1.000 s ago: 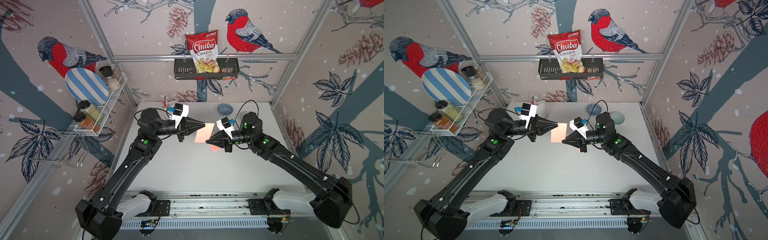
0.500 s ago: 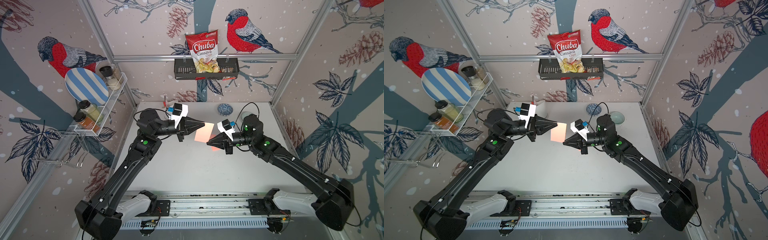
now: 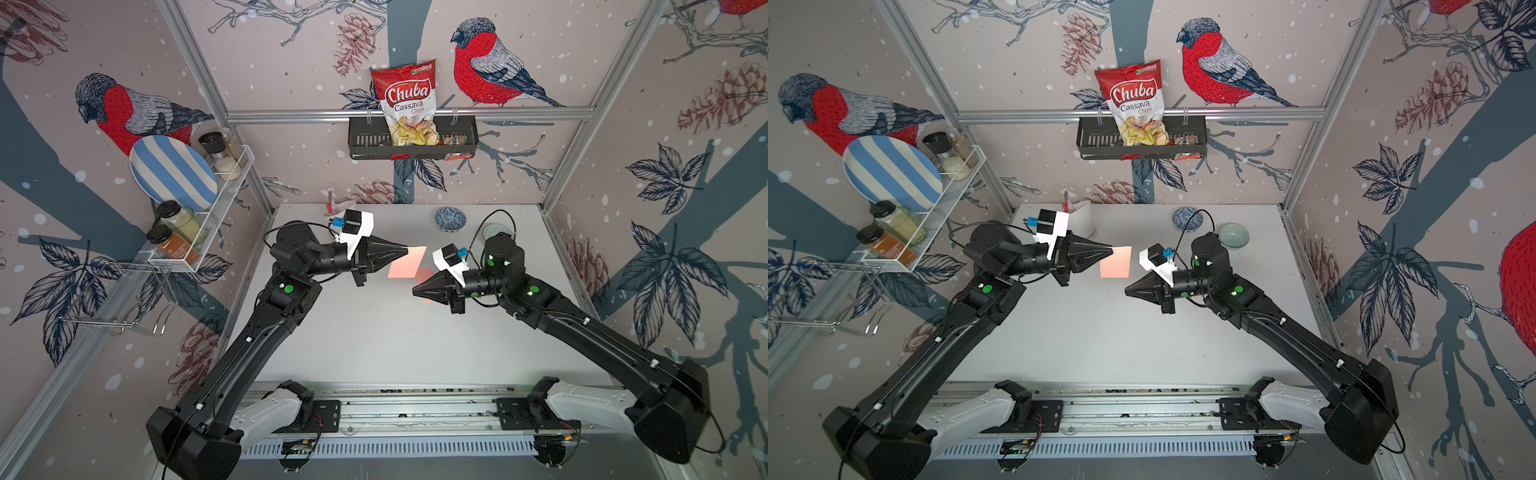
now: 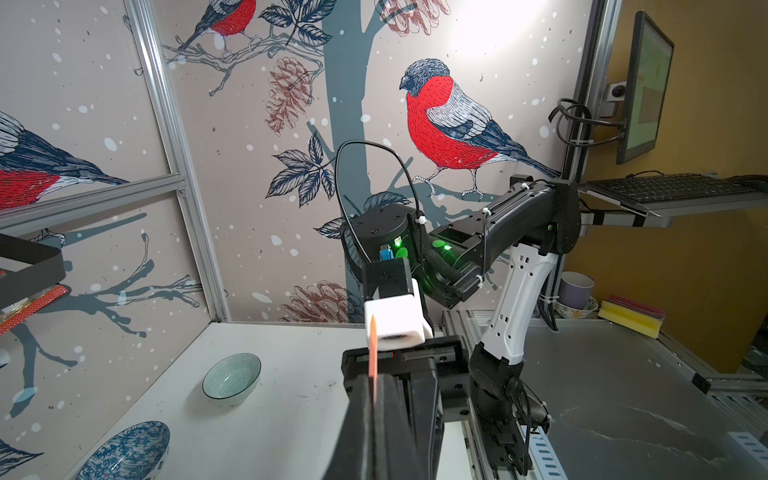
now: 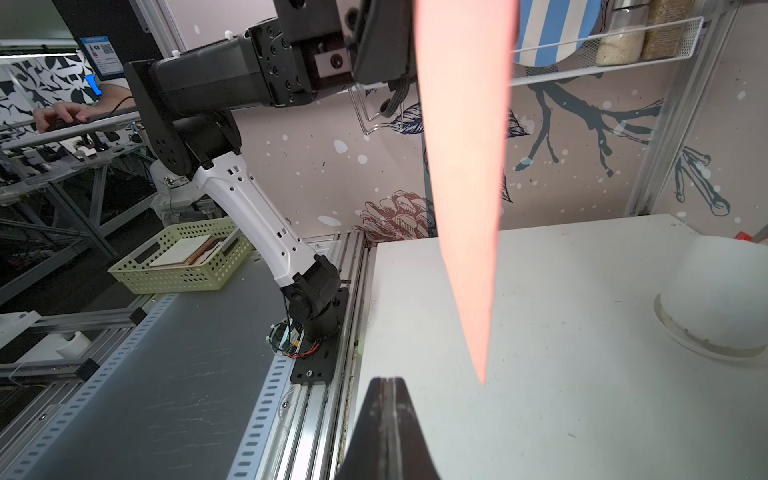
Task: Fold the square paper along the opposite sides
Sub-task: Smooth out the paper, then place the paper at the center of the board.
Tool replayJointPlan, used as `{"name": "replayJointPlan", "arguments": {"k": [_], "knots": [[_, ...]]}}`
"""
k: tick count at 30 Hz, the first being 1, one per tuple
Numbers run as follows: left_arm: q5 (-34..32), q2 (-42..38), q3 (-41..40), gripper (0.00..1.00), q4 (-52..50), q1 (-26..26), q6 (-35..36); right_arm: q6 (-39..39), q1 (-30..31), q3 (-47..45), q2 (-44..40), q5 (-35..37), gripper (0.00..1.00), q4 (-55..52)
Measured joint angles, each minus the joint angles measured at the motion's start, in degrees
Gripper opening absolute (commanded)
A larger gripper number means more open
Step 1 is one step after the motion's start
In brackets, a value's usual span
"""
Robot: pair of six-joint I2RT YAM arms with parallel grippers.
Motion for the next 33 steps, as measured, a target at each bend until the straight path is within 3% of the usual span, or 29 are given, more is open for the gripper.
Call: {"name": "replayJointPlan", "arguments": {"k": [1,2,3,4,9,13,15,19,25,33], "knots": [[0.0,-0.1,-0.1,0.0,0.0,0.0,0.0,0.0,0.0,-0.2,-0.2,0.3,0.02,0.0],[-0.1,-0.1,-0.2,0.0,0.0,0.0,0.0,0.0,0.0,-0.5,-0.4,0.4,0.1,0.0],[-0.2,-0.1,-0.3,0.0,0.1,0.0,0.0,0.0,0.0,-0.8,-0.5,0.9,0.29,-0.1],[-0.5,-0.1,-0.5,0.0,0.1,0.0,0.0,0.0,0.0,-1.1,-0.7,1.4,0.38,-0.1],[-3.0,-0.2,-2.2,0.0,1.1,0.0,-1.1,0.1,0.0,-2.8,-4.0,5.7,0.62,-0.7],[-10.7,-1.8,-7.0,0.0,4.3,0.0,-3.2,0.7,-0.3,-5.2,-9.5,12.2,0.9,-0.8],[-16.0,-3.0,-10.6,0.0,6.2,0.0,-5.4,2.1,-0.4,-6.4,-12.7,16.6,0.99,-0.3],[-25.4,-3.4,-15.4,0.0,8.2,0.0,-9.9,5.0,-0.9,-8.3,-18.5,27.6,1.0,1.0],[-32.9,1.3,-20.3,0.0,12.0,0.0,-16.8,9.4,-5.1,-10.0,-22.8,42.3,1.0,3.5],[-35.3,16.4,-27.0,0.0,22.4,0.0,-26.9,15.2,-14.4,-11.0,-19.2,48.7,1.0,4.8]]}}
